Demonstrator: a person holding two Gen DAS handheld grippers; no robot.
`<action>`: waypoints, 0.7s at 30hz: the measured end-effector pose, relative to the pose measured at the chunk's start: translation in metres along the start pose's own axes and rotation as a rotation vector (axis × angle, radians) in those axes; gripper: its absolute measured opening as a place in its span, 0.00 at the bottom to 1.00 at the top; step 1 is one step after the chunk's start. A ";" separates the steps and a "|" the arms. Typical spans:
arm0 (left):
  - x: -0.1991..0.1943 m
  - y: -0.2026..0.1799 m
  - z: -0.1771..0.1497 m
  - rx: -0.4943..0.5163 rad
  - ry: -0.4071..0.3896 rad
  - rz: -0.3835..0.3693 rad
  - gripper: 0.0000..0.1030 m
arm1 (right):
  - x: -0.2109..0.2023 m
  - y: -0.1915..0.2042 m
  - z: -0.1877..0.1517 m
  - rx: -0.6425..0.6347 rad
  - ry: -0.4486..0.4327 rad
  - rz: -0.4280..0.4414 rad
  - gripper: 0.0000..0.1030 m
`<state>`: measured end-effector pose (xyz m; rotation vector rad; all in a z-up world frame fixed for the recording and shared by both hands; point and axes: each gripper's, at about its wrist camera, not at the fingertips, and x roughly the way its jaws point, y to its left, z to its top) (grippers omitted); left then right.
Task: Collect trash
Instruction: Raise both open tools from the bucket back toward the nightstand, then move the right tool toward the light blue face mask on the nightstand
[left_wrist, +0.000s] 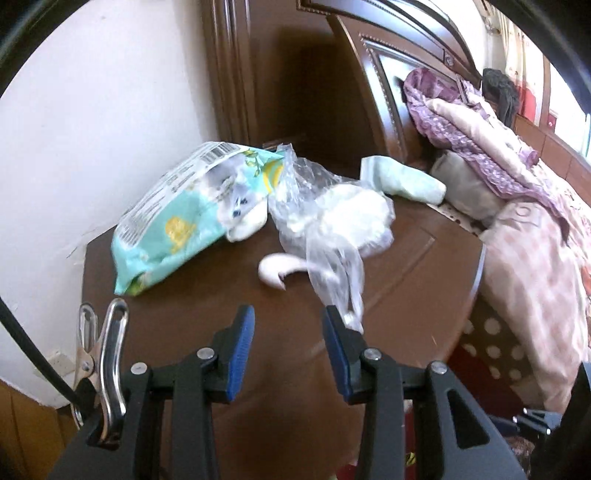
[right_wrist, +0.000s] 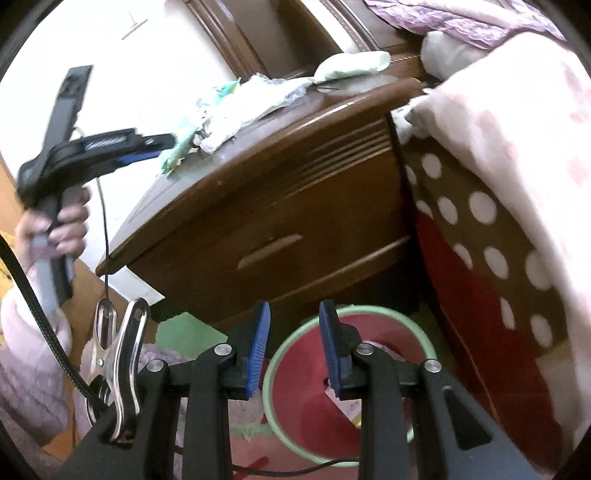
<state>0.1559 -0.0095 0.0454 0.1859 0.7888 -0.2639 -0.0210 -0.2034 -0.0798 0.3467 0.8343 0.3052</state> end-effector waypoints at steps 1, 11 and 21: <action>0.006 0.001 0.005 -0.002 0.006 0.001 0.39 | 0.002 0.001 0.002 -0.008 -0.004 0.003 0.28; 0.053 0.009 0.026 -0.006 0.094 -0.014 0.39 | 0.011 0.005 0.003 -0.047 0.008 0.026 0.28; 0.068 0.003 0.026 -0.017 0.095 -0.014 0.39 | 0.016 -0.007 0.003 -0.014 0.037 0.018 0.28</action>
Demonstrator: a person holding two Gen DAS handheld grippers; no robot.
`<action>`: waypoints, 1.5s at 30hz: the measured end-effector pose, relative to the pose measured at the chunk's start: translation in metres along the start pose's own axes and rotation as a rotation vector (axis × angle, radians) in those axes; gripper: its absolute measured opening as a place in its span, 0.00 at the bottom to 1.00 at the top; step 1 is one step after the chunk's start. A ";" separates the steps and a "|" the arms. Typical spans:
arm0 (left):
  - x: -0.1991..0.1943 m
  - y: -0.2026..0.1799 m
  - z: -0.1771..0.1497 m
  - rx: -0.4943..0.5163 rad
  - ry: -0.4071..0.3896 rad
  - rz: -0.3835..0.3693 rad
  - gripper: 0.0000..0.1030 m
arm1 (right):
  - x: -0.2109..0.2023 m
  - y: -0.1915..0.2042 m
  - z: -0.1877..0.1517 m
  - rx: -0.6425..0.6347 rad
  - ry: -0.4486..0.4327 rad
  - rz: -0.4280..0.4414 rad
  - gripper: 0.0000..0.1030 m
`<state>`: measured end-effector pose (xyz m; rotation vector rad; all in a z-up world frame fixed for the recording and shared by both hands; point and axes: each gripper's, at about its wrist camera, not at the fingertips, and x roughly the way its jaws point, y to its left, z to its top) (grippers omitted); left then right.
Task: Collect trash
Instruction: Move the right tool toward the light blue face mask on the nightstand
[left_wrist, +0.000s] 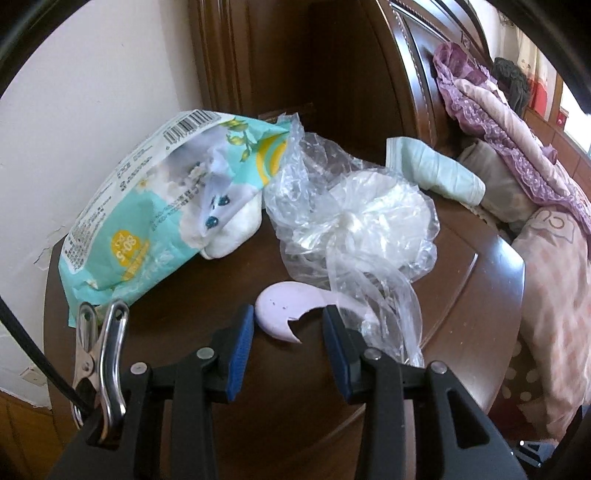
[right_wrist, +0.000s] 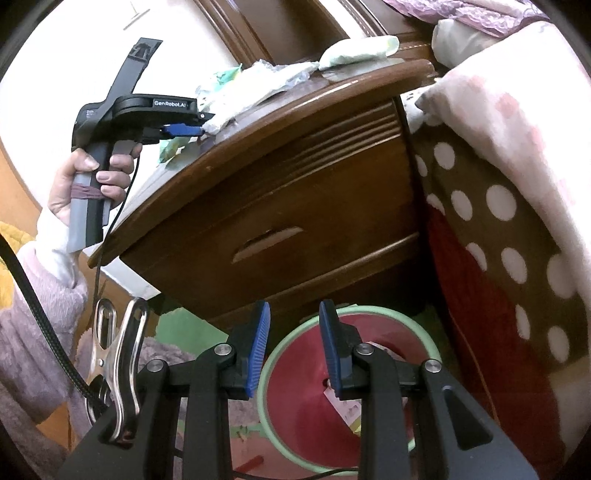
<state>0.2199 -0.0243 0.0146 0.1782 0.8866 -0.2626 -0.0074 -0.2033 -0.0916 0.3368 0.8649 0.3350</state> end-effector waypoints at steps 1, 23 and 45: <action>0.000 0.000 0.000 -0.001 -0.003 -0.002 0.39 | 0.000 0.000 0.000 0.000 0.002 -0.002 0.28; -0.021 0.024 -0.011 -0.121 -0.070 -0.060 0.29 | -0.022 0.024 0.092 -0.147 -0.123 -0.116 0.28; -0.047 0.036 -0.006 -0.157 -0.133 -0.089 0.29 | 0.046 -0.037 0.263 -0.186 -0.162 -0.402 0.68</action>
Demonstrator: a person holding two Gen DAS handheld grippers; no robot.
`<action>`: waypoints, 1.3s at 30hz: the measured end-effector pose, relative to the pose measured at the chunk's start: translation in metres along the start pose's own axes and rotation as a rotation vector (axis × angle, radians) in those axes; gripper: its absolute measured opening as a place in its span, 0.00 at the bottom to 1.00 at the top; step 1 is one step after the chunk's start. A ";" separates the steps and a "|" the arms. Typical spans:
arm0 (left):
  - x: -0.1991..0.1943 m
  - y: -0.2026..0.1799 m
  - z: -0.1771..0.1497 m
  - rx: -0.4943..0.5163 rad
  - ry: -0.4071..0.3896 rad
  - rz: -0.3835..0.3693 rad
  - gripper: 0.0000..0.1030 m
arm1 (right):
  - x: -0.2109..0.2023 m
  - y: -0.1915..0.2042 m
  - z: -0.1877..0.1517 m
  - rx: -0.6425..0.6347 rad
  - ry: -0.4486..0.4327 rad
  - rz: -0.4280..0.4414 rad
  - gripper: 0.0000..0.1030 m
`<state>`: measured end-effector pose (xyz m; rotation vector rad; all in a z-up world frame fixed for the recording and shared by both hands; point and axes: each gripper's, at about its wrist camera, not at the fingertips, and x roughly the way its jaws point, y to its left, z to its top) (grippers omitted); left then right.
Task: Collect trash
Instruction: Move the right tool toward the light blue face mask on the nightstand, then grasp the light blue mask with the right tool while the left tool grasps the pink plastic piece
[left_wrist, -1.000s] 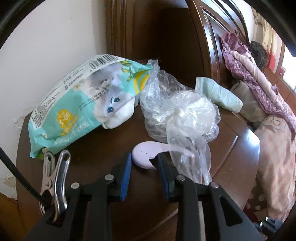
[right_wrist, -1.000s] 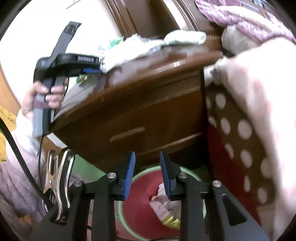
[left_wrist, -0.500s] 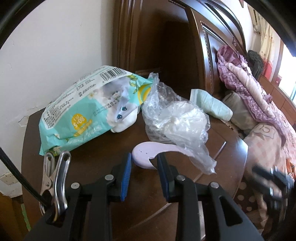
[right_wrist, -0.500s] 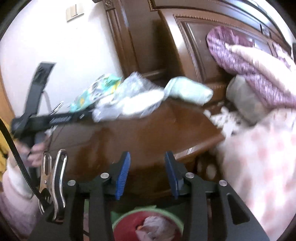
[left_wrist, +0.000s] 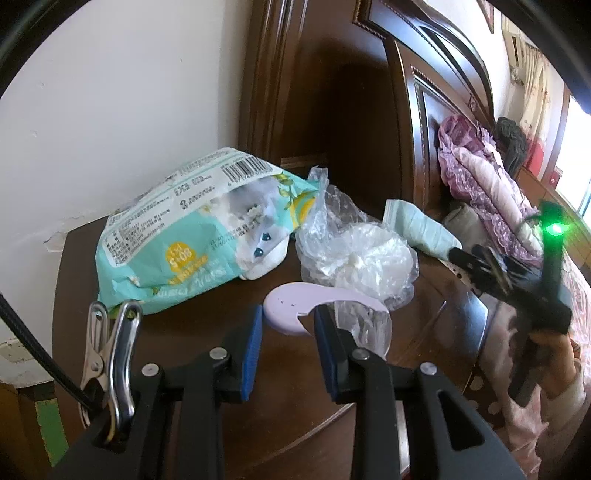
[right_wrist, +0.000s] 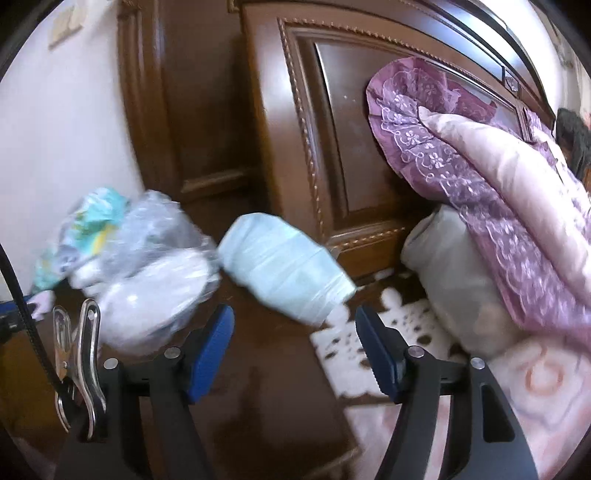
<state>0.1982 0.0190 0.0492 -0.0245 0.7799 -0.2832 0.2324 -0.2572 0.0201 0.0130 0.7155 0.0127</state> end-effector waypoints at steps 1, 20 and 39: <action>0.000 0.000 0.000 -0.001 -0.001 0.000 0.29 | 0.005 -0.001 0.003 0.000 0.005 0.002 0.68; 0.009 -0.005 -0.002 0.009 0.018 -0.002 0.29 | 0.036 -0.003 0.015 0.045 0.040 0.077 0.23; 0.016 -0.012 -0.006 0.034 0.031 0.012 0.29 | -0.037 0.031 -0.014 -0.021 0.010 0.112 0.05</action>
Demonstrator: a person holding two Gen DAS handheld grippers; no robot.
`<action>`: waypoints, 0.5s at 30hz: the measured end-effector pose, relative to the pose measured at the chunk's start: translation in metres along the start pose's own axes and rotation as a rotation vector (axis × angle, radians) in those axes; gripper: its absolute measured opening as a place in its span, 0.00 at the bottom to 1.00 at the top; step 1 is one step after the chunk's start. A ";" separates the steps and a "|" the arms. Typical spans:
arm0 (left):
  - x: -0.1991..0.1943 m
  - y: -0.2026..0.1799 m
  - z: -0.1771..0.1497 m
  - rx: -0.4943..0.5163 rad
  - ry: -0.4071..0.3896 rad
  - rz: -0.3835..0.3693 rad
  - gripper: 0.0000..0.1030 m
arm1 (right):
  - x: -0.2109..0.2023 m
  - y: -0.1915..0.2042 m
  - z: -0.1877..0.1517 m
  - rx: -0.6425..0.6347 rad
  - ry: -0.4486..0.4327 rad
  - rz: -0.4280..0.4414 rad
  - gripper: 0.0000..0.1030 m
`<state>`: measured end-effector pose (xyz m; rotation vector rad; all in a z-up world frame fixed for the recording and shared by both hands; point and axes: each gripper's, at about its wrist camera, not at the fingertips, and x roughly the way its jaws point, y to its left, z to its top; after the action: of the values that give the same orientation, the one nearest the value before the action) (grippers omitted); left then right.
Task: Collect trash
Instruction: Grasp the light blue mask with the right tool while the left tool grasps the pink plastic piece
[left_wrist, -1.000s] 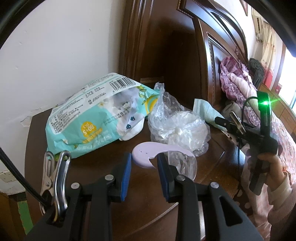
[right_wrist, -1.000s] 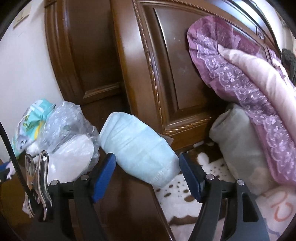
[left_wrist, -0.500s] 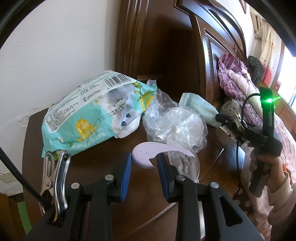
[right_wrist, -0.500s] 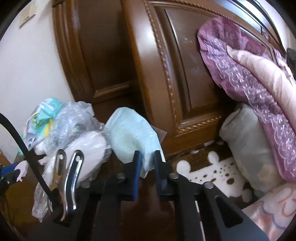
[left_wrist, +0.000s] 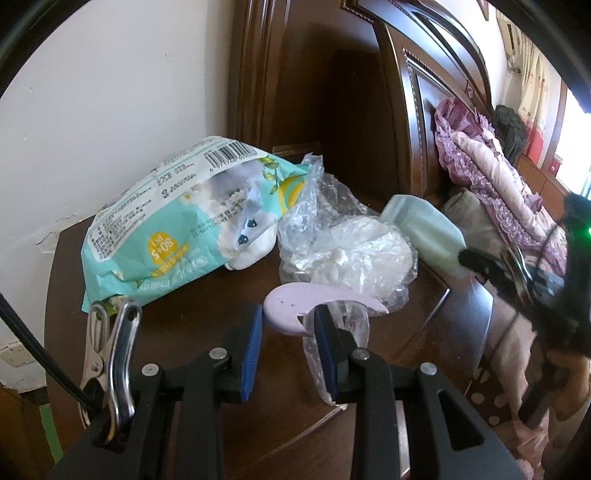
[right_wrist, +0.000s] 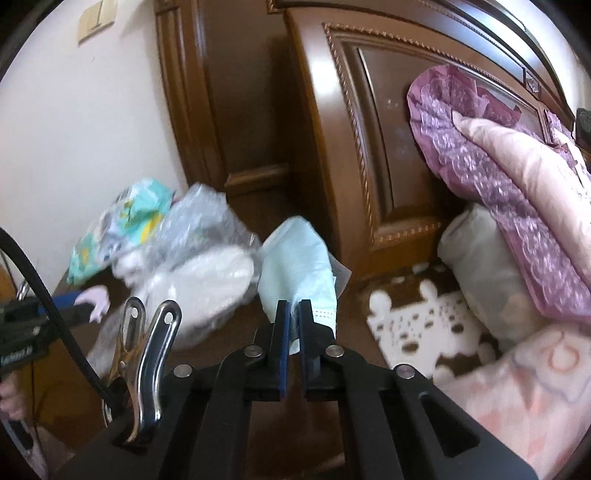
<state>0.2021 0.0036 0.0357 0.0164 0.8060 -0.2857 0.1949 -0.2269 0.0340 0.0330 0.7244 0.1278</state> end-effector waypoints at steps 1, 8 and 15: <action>0.001 0.000 0.000 0.001 0.002 0.003 0.29 | -0.001 0.001 -0.004 0.001 0.012 -0.001 0.05; 0.003 -0.001 -0.002 0.005 0.005 0.006 0.29 | -0.010 0.014 -0.020 -0.016 0.046 0.039 0.08; 0.005 -0.002 -0.003 0.005 0.013 0.008 0.29 | -0.020 0.023 -0.013 -0.038 -0.012 0.020 0.44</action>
<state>0.2023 0.0011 0.0300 0.0266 0.8176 -0.2805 0.1686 -0.2072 0.0389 0.0052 0.7094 0.1604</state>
